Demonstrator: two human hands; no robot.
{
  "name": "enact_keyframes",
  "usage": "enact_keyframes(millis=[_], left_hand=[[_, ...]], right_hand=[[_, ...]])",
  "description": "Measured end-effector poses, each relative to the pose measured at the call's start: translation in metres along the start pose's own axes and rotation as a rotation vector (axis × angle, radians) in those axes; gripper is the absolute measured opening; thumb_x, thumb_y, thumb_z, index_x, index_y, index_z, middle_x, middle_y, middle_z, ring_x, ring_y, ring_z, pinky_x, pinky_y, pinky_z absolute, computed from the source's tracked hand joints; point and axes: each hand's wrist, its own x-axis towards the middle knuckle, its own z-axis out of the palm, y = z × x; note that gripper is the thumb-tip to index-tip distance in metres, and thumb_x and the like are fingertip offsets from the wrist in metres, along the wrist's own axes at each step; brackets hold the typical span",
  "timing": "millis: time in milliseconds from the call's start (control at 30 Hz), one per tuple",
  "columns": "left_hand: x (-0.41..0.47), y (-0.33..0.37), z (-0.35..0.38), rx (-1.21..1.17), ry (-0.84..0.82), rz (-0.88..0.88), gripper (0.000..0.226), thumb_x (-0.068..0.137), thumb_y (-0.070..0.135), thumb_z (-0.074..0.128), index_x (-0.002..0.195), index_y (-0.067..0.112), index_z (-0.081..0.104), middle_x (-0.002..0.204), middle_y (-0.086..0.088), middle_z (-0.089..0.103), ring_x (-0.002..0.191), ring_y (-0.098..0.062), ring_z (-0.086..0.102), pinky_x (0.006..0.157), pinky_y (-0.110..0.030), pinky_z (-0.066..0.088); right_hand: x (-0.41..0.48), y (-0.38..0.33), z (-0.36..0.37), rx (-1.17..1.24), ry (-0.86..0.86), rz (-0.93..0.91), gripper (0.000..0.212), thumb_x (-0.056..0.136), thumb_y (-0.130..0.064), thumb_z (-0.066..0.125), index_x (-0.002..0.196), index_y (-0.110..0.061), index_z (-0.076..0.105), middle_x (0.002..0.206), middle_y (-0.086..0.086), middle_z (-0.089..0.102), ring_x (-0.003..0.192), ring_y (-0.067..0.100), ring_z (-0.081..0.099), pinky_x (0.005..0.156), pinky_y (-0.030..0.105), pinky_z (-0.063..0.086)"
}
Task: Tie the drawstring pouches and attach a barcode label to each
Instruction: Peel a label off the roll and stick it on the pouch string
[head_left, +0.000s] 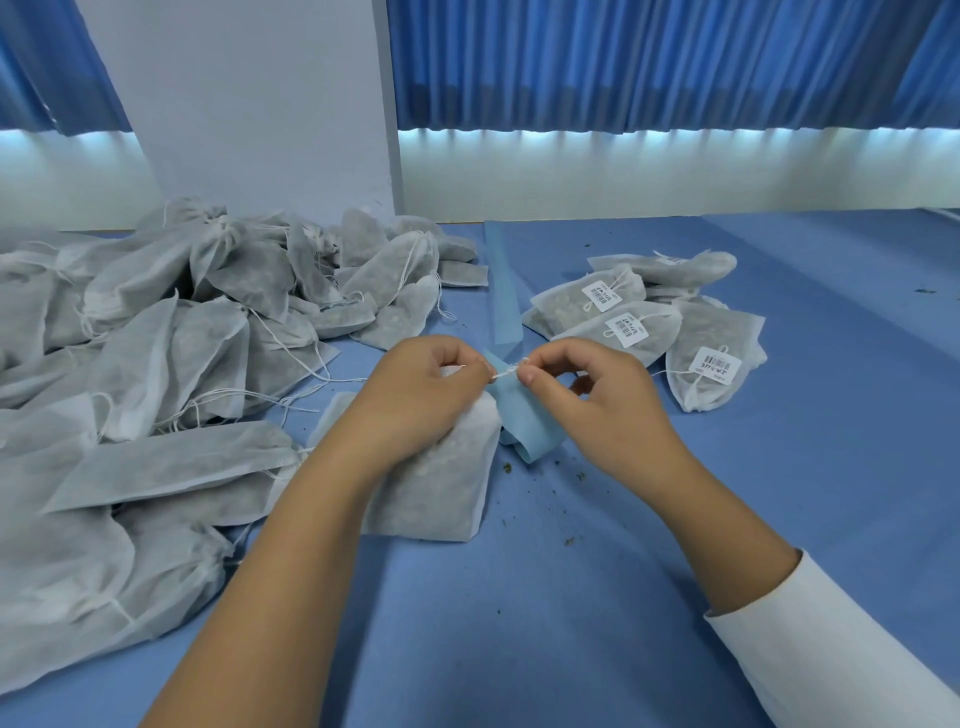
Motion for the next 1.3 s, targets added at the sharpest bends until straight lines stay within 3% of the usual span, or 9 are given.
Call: enact_keyframes(millis=[233, 333, 433, 600, 800, 1033, 1100, 1200, 1300], left_hand=[[0.0009, -0.0008, -0.0008, -0.005, 0.000, 0.002, 0.016, 0.092, 0.021, 0.058, 0.087, 0.015, 0.072, 0.051, 0.007, 0.050, 0.030, -0.004, 0.034, 0.034, -0.013, 0.027], [0.0007, -0.0014, -0.0018, -0.008, -0.008, 0.001, 0.015, 0.091, 0.022, 0.059, 0.084, 0.016, 0.071, 0.055, 0.004, 0.052, 0.030, -0.004, 0.034, 0.034, -0.014, 0.027], [0.0004, -0.0021, -0.0014, 0.001, -0.025, -0.002, 0.015, 0.091, 0.022, 0.059, 0.081, 0.018, 0.070, 0.043, 0.015, 0.047, 0.031, -0.003, 0.035, 0.034, -0.012, 0.027], [0.0014, -0.0025, 0.0000, 0.002, -0.028, 0.001, 0.015, 0.093, 0.024, 0.058, 0.084, 0.017, 0.068, 0.039, 0.016, 0.045, 0.030, -0.003, 0.035, 0.034, -0.013, 0.028], [0.0015, -0.0019, 0.0022, 0.012, -0.018, 0.032, 0.016, 0.093, 0.023, 0.058, 0.086, 0.014, 0.070, 0.039, 0.018, 0.044, 0.031, 0.000, 0.036, 0.035, -0.012, 0.028], [0.0000, -0.0009, 0.0028, 0.009, -0.038, 0.068, 0.016, 0.093, 0.019, 0.058, 0.082, 0.018, 0.068, 0.038, 0.018, 0.044, 0.030, -0.001, 0.036, 0.034, -0.012, 0.027], [-0.0012, -0.0005, 0.0026, 0.020, -0.037, 0.102, 0.015, 0.093, 0.020, 0.060, 0.081, 0.019, 0.069, 0.043, 0.023, 0.049, 0.035, 0.002, 0.042, 0.038, -0.009, 0.029], [-0.0025, 0.0001, 0.0018, 0.047, -0.010, 0.168, 0.014, 0.091, 0.021, 0.064, 0.079, 0.025, 0.071, 0.062, 0.031, 0.062, 0.063, 0.014, 0.054, 0.058, -0.003, 0.036], [-0.0035, 0.0006, 0.0024, 0.036, -0.027, 0.173, 0.009, 0.088, 0.024, 0.070, 0.080, 0.028, 0.074, 0.069, 0.026, 0.067, 0.074, 0.012, 0.059, 0.067, -0.003, 0.038]], right_hand=[[0.0013, 0.0017, 0.0000, 0.021, -0.006, 0.063, 0.011, 0.094, -0.012, 0.057, 0.084, -0.017, 0.059, 0.087, -0.005, 0.066, 0.079, -0.002, 0.056, 0.066, 0.009, 0.039], [0.0017, 0.0018, -0.0032, 0.074, 0.036, 0.087, 0.010, 0.091, -0.008, 0.054, 0.083, -0.014, 0.057, 0.087, 0.003, 0.068, 0.069, -0.002, 0.053, 0.061, 0.009, 0.037], [0.0026, 0.0032, -0.0062, 0.048, 0.100, 0.083, 0.011, 0.089, -0.009, 0.055, 0.080, -0.015, 0.057, 0.083, -0.002, 0.067, 0.068, -0.002, 0.052, 0.060, 0.009, 0.036], [0.0026, 0.0055, -0.0072, -0.140, 0.213, 0.017, 0.020, 0.082, -0.011, 0.059, 0.075, -0.028, 0.051, 0.077, -0.016, 0.060, 0.079, 0.000, 0.055, 0.067, 0.014, 0.039], [-0.0004, 0.0021, -0.0037, -0.144, 0.027, -0.053, 0.023, 0.086, -0.008, 0.062, 0.099, -0.027, 0.067, 0.103, -0.013, 0.066, 0.104, 0.008, 0.055, 0.083, 0.015, 0.040], [-0.0026, 0.0004, 0.0004, -0.192, -0.008, -0.151, 0.009, 0.085, -0.014, 0.073, 0.089, -0.023, 0.074, 0.094, -0.008, 0.067, 0.098, 0.010, 0.054, 0.082, 0.009, 0.034], [-0.0019, 0.0016, 0.0003, -0.189, 0.009, -0.159, 0.008, 0.085, -0.016, 0.073, 0.088, -0.023, 0.075, 0.089, -0.012, 0.066, 0.095, 0.005, 0.053, 0.081, 0.009, 0.034], [-0.0006, 0.0039, 0.0003, -0.182, 0.010, -0.157, 0.010, 0.086, -0.018, 0.073, 0.090, -0.026, 0.076, 0.083, -0.022, 0.063, 0.093, 0.001, 0.053, 0.080, 0.009, 0.035], [0.0000, 0.0049, -0.0003, -0.118, 0.007, -0.122, 0.015, 0.086, -0.018, 0.073, 0.089, -0.033, 0.075, 0.082, -0.025, 0.065, 0.093, 0.001, 0.058, 0.079, 0.011, 0.040]])
